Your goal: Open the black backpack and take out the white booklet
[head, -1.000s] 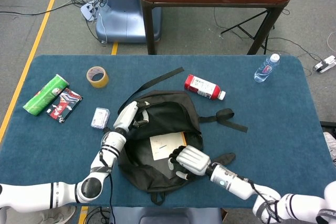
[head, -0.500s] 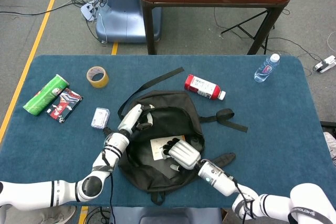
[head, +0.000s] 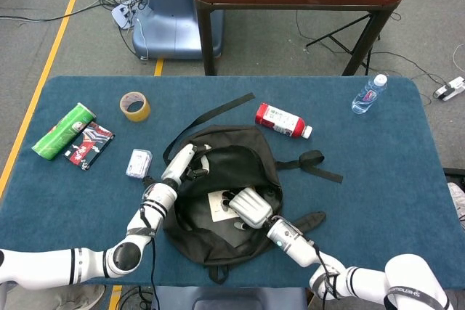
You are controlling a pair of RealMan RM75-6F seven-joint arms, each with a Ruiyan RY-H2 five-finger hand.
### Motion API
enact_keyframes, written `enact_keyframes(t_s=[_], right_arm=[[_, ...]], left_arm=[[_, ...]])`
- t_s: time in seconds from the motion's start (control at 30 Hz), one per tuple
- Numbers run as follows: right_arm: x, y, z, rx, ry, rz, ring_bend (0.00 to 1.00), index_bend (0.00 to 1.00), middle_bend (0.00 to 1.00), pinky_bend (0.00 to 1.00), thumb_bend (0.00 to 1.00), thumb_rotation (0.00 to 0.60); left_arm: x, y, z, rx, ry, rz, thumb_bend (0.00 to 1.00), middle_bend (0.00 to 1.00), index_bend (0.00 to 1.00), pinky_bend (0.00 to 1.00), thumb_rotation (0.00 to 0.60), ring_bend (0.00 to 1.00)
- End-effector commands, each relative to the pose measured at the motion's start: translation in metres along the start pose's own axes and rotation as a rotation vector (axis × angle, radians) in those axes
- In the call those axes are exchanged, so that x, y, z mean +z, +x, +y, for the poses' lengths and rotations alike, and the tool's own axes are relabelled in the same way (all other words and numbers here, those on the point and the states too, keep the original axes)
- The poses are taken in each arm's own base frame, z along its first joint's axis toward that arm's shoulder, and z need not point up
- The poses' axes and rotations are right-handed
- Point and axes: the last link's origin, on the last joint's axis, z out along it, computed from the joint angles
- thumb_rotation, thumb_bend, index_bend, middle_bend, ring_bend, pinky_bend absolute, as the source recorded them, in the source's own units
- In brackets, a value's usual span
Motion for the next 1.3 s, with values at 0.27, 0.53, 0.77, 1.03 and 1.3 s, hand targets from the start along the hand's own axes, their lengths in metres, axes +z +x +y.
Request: enact_keyframes(t_s=[0.27, 0.53, 0.77, 1.03, 1.3], right_arm=[[0.008, -0.004, -0.003, -0.034, -0.002, 0.001, 0.23, 0.43, 0.32, 0.32, 0.07, 0.6], [0.015, -0.007, -0.005, -0.068, 0.002, 0.022, 0.23, 0.43, 0.32, 0.32, 0.23, 0.6], [0.021, -0.01, -0.005, -0.1, 0.006, 0.043, 0.23, 0.43, 0.36, 0.32, 0.38, 0.6], [0.022, -0.003, -0.002, -0.117, 0.011, 0.095, 0.25, 0.43, 0.38, 0.32, 0.5, 0.6], [0.022, 0.004, 0.001, -0.131, 0.017, 0.141, 0.3, 0.49, 0.42, 0.32, 0.54, 0.6]], left_arm=[[0.002, 0.004, -0.003, -0.025, 0.012, 0.006, 0.83, 0.56, 0.65, 0.57, 0.6, 0.5], [0.003, 0.01, -0.007, -0.039, 0.029, 0.015, 0.83, 0.56, 0.65, 0.57, 0.6, 0.5], [0.003, 0.014, -0.009, -0.05, 0.036, 0.014, 0.83, 0.55, 0.65, 0.56, 0.6, 0.5], [0.003, 0.016, -0.01, -0.057, 0.039, 0.009, 0.83, 0.54, 0.64, 0.55, 0.6, 0.49], [0.003, 0.015, -0.008, -0.058, 0.037, 0.006, 0.83, 0.54, 0.64, 0.55, 0.6, 0.49]])
